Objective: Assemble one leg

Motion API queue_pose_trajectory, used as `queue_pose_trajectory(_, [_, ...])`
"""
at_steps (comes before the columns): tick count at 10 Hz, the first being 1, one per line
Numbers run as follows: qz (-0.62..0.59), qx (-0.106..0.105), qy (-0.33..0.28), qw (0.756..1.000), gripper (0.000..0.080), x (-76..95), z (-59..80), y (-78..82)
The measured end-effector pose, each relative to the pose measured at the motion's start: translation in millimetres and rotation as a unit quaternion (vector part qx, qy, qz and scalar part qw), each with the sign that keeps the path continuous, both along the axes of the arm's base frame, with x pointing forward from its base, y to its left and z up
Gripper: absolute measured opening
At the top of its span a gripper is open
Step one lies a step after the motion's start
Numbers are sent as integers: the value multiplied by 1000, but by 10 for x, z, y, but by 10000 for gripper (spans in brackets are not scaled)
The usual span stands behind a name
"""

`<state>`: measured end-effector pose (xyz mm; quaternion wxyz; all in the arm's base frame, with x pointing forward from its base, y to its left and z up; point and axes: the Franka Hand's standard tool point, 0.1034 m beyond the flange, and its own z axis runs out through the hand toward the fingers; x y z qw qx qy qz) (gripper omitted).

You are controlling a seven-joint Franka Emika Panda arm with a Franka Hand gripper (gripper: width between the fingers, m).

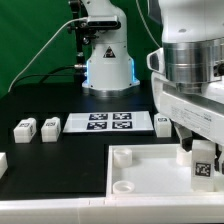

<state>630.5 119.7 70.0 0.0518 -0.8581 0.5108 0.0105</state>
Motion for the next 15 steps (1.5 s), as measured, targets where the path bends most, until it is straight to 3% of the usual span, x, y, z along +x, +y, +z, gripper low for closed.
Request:
queue_pose_trajectory(2, [194, -21, -15, 981, 648, 0, -4, 12])
queue_pose_trajectory(4, [265, -24, -21, 964, 648, -2, -9, 6])
queue_pose_trajectory(5, [257, -23, -20, 966, 553, -2, -9, 6])
queue_pose_trajectory(6, [237, -22, -19, 971, 405, -2, -10, 9])
queue_pose_trajectory(7, [236, -22, -18, 971, 405, -2, -10, 5])
queue_pose_trajectory(8, [198, -20, -15, 980, 292, -3, -11, 8])
queue_pose_trajectory(12, [-35, -11, 5, 999, 292, 22, -9, -8])
queue_pose_trajectory(15, [-229, 0, 24, 973, 294, 27, -11, -10])
